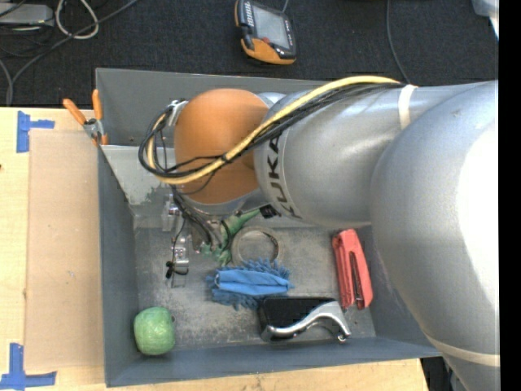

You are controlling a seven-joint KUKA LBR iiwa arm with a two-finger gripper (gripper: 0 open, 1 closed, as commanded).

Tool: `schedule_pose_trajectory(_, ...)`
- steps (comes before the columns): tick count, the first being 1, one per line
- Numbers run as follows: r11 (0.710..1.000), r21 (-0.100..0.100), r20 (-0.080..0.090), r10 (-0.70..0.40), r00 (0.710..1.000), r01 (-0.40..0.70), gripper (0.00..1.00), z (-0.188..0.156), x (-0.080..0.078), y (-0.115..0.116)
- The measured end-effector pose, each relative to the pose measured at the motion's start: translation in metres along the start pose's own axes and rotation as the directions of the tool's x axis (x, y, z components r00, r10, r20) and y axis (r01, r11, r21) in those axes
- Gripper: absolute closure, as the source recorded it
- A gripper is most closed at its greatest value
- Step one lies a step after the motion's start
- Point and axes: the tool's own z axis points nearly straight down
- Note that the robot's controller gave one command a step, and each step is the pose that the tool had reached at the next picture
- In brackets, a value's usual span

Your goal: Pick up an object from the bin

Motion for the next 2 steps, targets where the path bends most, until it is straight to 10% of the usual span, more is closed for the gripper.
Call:
schedule_pose_trajectory(1,0.980,0.002,-0.011,-0.196,0.980,0.197,0.00,0.098,-0.010,-0.097)
schedule_pose_trajectory(2,0.988,-0.004,0.009,-0.155,0.988,0.155,0.00,0.028,-0.005,-0.107)
